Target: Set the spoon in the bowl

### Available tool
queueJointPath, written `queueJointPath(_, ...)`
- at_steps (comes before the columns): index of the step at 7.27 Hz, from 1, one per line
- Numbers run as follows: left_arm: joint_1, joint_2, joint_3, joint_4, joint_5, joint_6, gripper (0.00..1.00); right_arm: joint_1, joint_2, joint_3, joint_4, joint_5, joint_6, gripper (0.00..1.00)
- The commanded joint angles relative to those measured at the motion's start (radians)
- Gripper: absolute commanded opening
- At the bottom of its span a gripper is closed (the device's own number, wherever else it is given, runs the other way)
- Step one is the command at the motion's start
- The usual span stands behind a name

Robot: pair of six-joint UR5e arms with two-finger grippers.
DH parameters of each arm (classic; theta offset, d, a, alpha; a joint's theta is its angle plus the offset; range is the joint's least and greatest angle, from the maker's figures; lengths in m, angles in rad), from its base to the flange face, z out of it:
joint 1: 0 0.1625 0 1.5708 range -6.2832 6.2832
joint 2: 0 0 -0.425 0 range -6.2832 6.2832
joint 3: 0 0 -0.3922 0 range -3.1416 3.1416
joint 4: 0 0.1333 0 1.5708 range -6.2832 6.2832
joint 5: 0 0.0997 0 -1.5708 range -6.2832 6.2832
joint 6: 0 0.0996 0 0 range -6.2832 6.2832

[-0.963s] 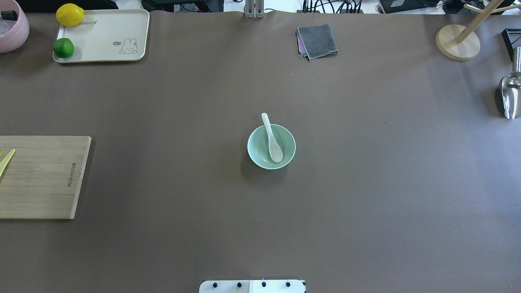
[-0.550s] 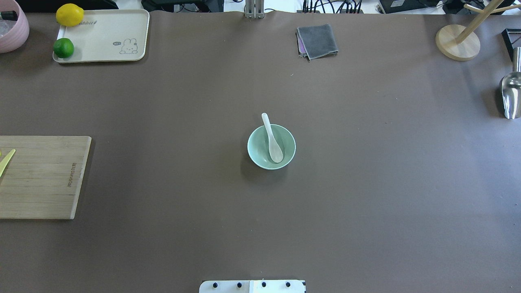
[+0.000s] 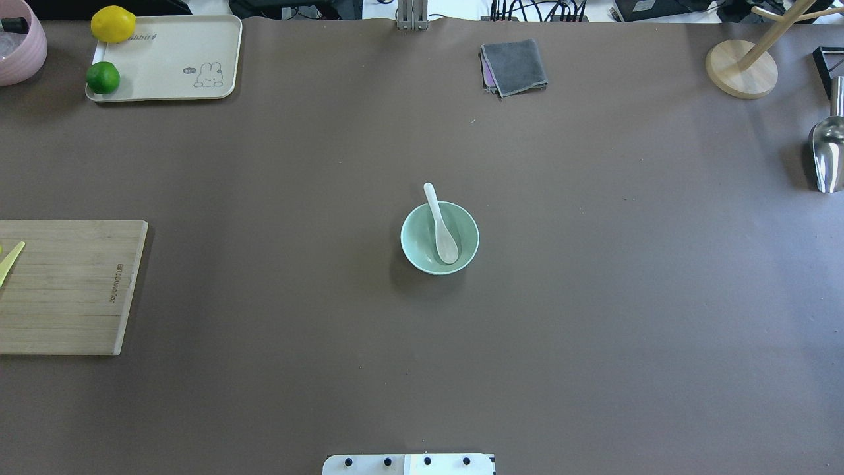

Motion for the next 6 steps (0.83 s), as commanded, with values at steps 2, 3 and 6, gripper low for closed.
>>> queueJointPath(2, 0.001, -0.011, 0.007, -0.004, -0.002, 0.003, 0.98, -0.002, -0.048, 0.015, 0.012, -0.005, -0.004, 1.00)
queueJointPath(3, 0.000, -0.011, -0.001, -0.004, -0.003, 0.003, 0.98, 0.000, -0.069, 0.027, 0.015, -0.012, -0.027, 1.00)
queueJointPath(6, -0.003, -0.014, -0.001, -0.004, -0.034, 0.002, 0.98, -0.011, -0.073, 0.038, 0.014, -0.011, -0.101, 1.00)
